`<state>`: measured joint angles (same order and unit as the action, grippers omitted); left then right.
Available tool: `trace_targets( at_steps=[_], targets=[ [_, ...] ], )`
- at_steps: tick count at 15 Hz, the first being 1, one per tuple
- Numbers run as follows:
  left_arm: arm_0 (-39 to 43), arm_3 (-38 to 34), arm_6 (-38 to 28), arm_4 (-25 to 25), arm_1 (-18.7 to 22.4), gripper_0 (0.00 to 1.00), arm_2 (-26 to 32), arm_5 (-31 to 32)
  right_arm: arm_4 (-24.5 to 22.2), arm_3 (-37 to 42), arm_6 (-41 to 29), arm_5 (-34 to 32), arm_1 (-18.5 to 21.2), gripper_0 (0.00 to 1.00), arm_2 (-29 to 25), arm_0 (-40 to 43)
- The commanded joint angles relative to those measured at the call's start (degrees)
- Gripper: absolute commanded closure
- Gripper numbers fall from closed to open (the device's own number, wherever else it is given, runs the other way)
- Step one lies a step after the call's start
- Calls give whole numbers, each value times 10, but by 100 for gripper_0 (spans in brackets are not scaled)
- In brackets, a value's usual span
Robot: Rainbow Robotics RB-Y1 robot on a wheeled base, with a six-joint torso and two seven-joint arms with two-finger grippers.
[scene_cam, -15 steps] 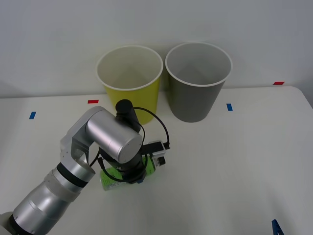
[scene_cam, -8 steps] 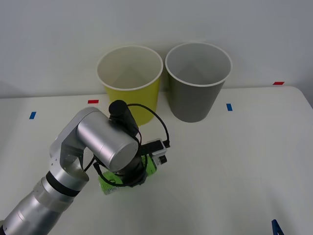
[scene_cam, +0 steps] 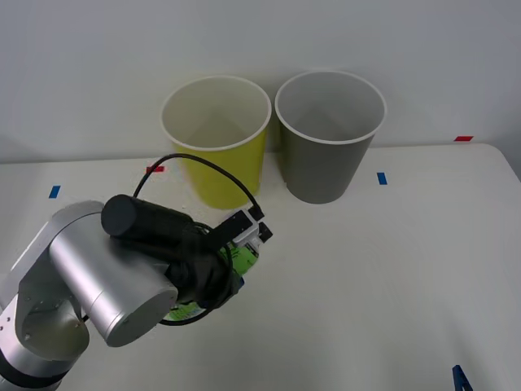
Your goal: Put cans in the gray bin and PET bottles in the light green bin.
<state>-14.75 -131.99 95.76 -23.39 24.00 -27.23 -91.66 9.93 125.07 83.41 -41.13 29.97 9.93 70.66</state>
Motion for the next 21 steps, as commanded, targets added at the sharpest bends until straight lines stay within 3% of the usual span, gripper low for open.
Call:
trace_targets(
  at_steps=[1,3,9,13,16,21],
  targets=[
    [37,-72,-24,-34,20,100,56,2,0,0,0,0,0,6,0,0],
    [50,-94,-24,-66,23,100,94,3,0,0,0,0,0,6,0,0],
    [50,-101,-33,-74,25,100,121,14,0,0,0,0,0,6,0,0],
    [49,-132,-41,-84,17,100,164,54,0,0,0,0,0,6,0,0],
    [49,-166,-44,-140,13,100,231,90,0,0,0,0,0,6,0,0],
    [44,-180,-37,-197,-20,100,332,94,0,0,0,0,0,6,0,0]
  ],
)
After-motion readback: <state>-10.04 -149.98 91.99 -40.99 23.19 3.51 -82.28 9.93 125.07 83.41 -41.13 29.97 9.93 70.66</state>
